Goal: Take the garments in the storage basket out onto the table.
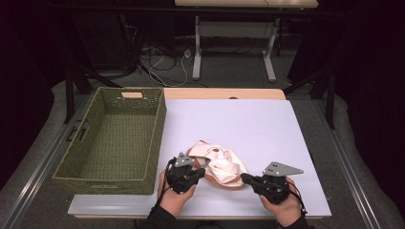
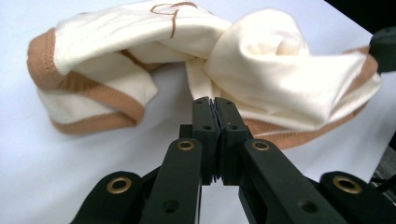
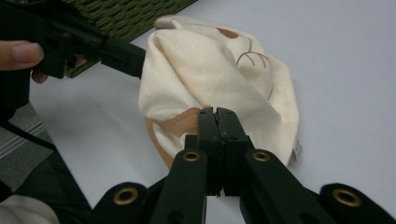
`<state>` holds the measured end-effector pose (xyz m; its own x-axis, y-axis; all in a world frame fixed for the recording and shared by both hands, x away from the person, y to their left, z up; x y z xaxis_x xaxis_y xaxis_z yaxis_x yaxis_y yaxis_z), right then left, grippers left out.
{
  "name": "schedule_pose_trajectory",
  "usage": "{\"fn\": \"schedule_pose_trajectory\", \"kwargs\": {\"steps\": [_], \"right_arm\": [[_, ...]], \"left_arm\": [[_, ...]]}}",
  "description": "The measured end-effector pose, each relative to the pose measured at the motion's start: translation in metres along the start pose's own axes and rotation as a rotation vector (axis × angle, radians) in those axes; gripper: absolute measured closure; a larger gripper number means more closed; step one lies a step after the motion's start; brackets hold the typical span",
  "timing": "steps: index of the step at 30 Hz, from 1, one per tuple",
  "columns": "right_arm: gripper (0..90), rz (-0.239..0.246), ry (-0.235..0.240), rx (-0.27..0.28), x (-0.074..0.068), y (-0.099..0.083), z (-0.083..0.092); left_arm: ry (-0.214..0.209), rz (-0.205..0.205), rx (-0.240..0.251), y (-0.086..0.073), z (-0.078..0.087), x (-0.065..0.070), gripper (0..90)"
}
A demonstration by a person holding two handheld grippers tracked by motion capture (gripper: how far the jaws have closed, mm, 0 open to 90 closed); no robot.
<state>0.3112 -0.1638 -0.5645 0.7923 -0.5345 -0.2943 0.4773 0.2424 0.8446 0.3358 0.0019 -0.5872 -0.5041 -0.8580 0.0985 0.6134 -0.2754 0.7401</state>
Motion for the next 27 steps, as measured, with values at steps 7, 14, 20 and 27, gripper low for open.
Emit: {"fn": "schedule_pose_trajectory", "kwargs": {"steps": [7,14,20,27], "right_arm": [[89.8,0.035,0.078,-0.075,-0.026,-0.011,-0.025],[87.2,0.044,0.101,-0.091,-0.030,-0.015,-0.032],[76.6,0.032,0.093,-0.038,-0.024,-0.007,-0.024],[72.7,-0.016,0.007,-0.012,0.005,-0.006,-0.016]], "left_arm": [[0.011,0.010,-0.008,-0.009,0.005,-0.011,88.2],[0.026,0.022,-0.014,-0.013,-0.001,-0.018,88.2],[0.032,0.027,-0.020,-0.014,-0.003,-0.022,88.2],[0.040,0.038,-0.016,-0.014,-0.004,-0.025,88.1]]}}
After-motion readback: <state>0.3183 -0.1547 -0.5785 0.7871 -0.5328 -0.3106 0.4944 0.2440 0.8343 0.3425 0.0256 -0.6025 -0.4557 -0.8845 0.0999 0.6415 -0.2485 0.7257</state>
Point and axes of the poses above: each handheld gripper's, and its own axes: z roughly backward along the jaws, y roughly out of its top, x roughly to its right, the point moved 10 cm from there along -z, roughly forward along the jaws, and after that the axes turned 15 degrees about y, right-handed, at the moved point
